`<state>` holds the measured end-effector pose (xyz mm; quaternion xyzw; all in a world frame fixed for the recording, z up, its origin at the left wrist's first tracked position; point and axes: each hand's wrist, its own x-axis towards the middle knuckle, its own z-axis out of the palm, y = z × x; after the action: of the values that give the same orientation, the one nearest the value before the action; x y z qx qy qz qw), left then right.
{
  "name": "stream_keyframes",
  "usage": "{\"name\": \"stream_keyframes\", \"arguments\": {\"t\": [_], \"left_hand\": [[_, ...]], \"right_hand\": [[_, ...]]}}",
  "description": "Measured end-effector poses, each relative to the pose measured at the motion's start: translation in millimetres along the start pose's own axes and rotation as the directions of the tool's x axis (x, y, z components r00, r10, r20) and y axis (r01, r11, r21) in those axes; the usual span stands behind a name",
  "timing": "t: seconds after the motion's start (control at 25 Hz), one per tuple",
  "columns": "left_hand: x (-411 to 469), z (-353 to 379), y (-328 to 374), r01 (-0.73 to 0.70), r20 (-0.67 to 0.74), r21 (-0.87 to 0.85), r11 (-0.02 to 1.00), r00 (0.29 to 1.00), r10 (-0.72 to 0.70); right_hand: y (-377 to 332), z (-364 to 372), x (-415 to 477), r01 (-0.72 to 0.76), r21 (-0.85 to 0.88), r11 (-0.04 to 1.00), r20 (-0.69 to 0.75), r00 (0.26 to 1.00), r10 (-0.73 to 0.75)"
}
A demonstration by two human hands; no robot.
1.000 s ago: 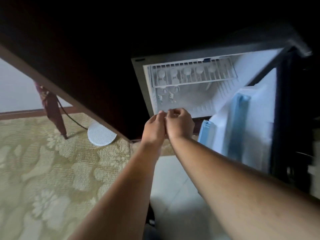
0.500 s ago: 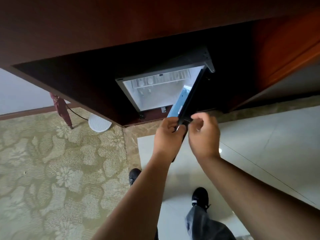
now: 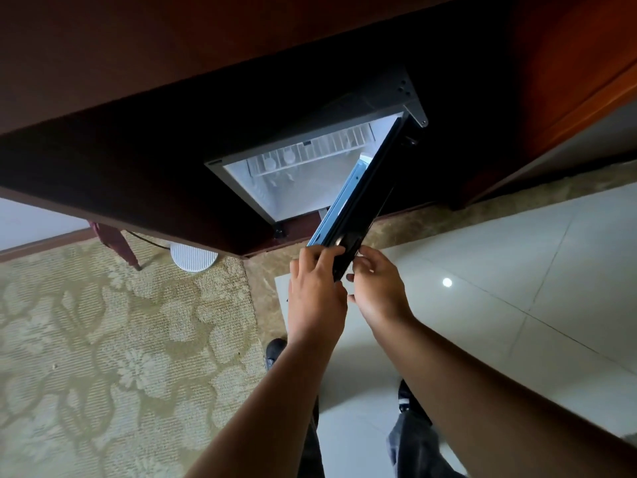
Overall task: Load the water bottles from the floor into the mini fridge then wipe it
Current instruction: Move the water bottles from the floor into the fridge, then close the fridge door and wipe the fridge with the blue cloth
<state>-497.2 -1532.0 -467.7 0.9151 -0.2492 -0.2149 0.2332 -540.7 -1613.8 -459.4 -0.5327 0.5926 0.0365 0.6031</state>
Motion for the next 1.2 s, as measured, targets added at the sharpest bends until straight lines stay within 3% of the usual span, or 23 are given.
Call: {"name": "stream_keyframes", "arguments": {"t": [0.2,0.32,0.44,0.76,0.96,1.2], "left_hand": [[37.4,-20.4,-32.3,0.091,-0.126,0.091,0.992,0.989,-0.079],[58.4,-34.5,-46.8,0.088,-0.091,0.190,0.978,0.993,-0.071],[79.2,-47.4,-55.8,0.044,-0.029,0.158,0.986,0.999,-0.040],[106.5,-60.7,-58.8,0.067,0.076,0.100,0.993,0.994,-0.074],[85.9,-77.3,-45.8,0.148,0.024,-0.120,0.982,0.989,-0.146],[7.9,-160.5,23.1,0.251,0.001,-0.467,0.848,0.959,-0.284]], "right_hand": [[-29.8,39.8,17.2,0.033,0.027,0.999,0.112,0.993,-0.036],[-60.8,53.9,34.7,0.085,-0.020,0.996,0.197,0.977,-0.080],[-86.8,69.6,50.6,0.158,-0.123,0.980,0.233,0.964,-0.127],[-102.1,92.6,72.2,0.223,-0.202,0.954,0.258,0.951,-0.168],[-84.7,73.8,36.1,0.284,-0.119,0.951,0.179,0.949,-0.261],[-122.6,11.4,-80.7,0.411,-0.052,0.910,0.109,0.908,-0.404]]}}
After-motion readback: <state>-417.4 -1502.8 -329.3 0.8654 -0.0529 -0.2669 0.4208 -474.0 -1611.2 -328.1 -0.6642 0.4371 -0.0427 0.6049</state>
